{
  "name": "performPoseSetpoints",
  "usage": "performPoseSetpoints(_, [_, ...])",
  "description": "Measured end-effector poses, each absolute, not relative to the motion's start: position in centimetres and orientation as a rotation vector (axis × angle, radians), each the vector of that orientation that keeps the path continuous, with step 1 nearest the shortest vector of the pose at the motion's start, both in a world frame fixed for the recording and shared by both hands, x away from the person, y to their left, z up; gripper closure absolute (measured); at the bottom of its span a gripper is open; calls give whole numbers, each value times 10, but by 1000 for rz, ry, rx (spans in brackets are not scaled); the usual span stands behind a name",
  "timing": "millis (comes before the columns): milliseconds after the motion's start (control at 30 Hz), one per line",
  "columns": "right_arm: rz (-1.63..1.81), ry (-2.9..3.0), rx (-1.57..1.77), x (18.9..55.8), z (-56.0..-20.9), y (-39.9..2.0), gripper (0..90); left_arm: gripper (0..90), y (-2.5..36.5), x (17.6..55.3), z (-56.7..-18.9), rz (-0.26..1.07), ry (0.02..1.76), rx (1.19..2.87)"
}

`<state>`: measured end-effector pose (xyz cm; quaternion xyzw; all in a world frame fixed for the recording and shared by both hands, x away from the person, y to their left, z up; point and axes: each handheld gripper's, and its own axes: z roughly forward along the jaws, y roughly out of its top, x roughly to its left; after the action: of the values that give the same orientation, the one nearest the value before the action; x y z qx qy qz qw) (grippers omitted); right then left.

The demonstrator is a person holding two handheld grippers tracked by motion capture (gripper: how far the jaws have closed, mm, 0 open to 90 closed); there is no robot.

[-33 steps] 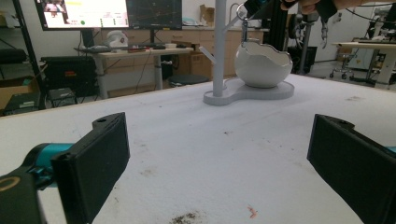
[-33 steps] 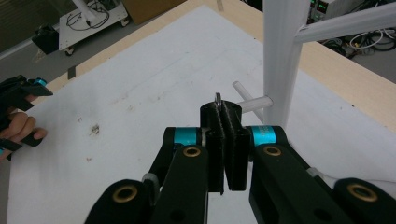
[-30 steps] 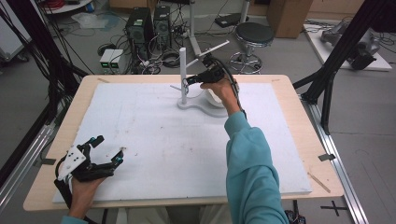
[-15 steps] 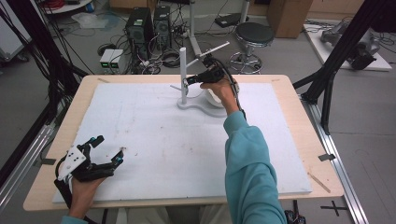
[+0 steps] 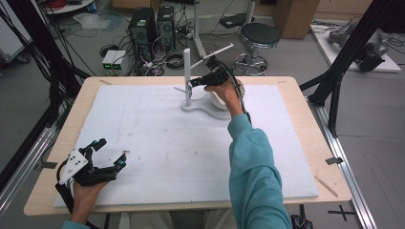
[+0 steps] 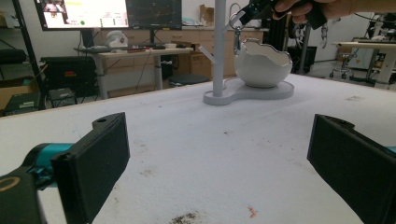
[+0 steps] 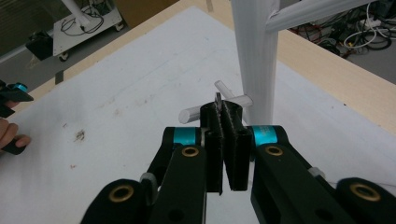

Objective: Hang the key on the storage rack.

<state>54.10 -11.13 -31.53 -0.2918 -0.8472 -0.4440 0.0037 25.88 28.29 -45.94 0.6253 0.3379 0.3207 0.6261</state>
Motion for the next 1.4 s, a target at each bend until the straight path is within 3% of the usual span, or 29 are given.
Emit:
performPoseSetpoints(433, [-1402, -2660, -942, 539, -311, -116, 854, 62, 283, 259, -459, 736, 775, 1434])
performPoseSetpoints(667, [-1411, -2674, -957, 530, -301, -125, 784, 62, 283, 259, -459, 735, 777, 1435])
performPoseSetpoints(767, [-1432, -2681, -939, 521, -291, -129, 658, 62, 283, 259, -459, 737, 776, 1434])
performPoseSetpoints(867, [-1471, -2700, -907, 512, -280, -133, 433, 62, 283, 259, -459, 736, 775, 1434])
performPoseSetpoints(933, [-1497, -2746, -913, 504, -273, -136, 206, 62, 282, 259, -459, 736, 774, 1434])
performPoseSetpoints(1033, [-1481, -2813, -926, 494, -267, -139, 3, 62, 282, 259, -459, 737, 771, 1435])
performPoseSetpoints(1400, [-1693, -2802, -844, 454, -268, -181, 4, 62, 281, 258, -460, 742, 769, 1429])
